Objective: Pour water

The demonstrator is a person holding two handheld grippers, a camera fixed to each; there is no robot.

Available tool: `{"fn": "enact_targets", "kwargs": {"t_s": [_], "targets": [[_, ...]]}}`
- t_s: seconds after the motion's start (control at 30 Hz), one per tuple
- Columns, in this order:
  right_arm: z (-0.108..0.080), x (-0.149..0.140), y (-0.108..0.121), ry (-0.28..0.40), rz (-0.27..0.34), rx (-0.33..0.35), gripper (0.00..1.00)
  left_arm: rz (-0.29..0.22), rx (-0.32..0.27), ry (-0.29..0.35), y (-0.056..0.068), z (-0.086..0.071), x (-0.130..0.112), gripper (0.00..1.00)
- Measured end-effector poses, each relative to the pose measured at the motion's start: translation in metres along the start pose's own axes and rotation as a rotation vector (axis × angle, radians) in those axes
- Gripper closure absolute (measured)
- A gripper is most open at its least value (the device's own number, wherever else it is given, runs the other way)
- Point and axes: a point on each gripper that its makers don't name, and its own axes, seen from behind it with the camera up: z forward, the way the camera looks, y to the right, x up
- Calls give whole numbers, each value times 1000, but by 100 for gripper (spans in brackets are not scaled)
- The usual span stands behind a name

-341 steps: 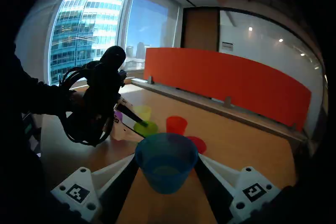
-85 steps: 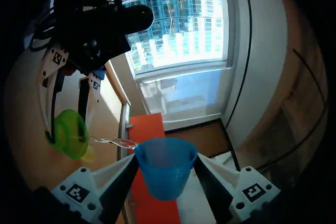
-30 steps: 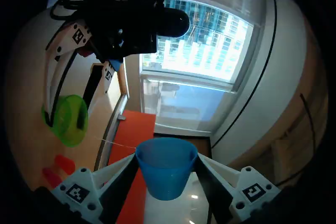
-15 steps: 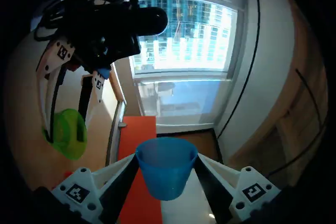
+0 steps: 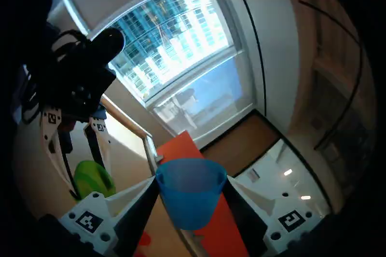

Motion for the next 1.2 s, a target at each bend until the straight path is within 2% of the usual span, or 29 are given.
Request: {"fn": "enact_targets", "kwargs": {"t_s": [0.2, 0.3, 0.47, 0.67, 0.8, 1.2], "targets": [[-7, 7, -12, 13, 275, 60, 10, 10, 3, -2, -1, 0, 1, 14], [-9, 9, -18, 13, 393, 92, 10, 13, 5, -3, -1, 0, 1, 14], [-11, 8, -28, -1, 549, 135, 10, 14, 6, -5, 0, -1, 2, 14], [-13, 14, -32, 15, 733, 174, 10, 21, 8, -8, -1, -1, 3, 14], [-14, 10, -30, 14, 784, 171, 10, 22, 9, -11, -2, -1, 1, 14], [-26, -9, -30, -14, 797, 147, 10, 21, 21, -39, -9, 1, -6, 14]]}}
